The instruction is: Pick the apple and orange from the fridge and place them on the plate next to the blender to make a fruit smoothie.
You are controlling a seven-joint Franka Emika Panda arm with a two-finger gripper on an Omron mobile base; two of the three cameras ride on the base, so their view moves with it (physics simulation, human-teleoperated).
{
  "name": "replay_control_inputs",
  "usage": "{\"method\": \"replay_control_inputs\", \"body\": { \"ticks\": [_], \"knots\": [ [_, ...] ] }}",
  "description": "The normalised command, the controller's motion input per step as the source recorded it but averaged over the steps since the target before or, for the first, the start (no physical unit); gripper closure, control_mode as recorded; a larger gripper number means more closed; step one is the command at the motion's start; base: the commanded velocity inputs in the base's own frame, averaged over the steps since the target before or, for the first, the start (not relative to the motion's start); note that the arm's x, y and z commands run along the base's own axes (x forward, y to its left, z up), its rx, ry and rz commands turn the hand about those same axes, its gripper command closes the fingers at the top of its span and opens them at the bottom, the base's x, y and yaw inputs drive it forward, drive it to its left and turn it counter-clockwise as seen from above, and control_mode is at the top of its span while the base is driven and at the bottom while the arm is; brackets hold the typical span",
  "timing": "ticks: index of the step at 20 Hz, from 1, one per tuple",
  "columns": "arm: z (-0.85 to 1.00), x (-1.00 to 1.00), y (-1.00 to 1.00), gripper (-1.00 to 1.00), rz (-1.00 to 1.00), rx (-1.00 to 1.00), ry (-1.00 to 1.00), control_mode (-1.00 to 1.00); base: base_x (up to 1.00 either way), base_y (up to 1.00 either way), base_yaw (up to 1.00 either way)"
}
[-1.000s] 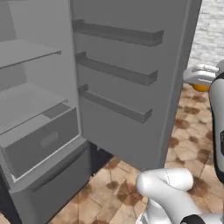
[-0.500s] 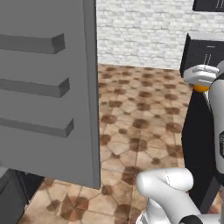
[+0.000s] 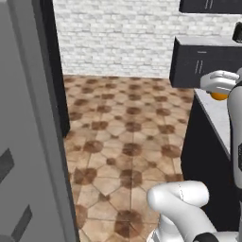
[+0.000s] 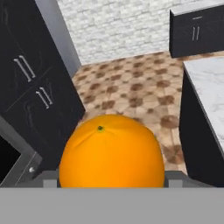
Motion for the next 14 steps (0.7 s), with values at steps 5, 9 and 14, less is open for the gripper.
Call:
{"method": "replay_control_inputs", "body": {
  "ticks": [5, 9, 14],
  "knots": [
    [0.0, 0.0, 0.0, 1.0, 0.0, 0.0, 0.0, 1.0, 1.0, -0.54, -0.21],
    [0.0, 0.0, 0.0, 1.0, 0.0, 0.0, 0.0, 1.0, 1.0, -0.38, -0.2],
    [0.0, 0.0, 0.0, 1.0, 0.0, 0.0, 0.0, 1.0, 1.0, -0.3, -0.19]
  ]
}}
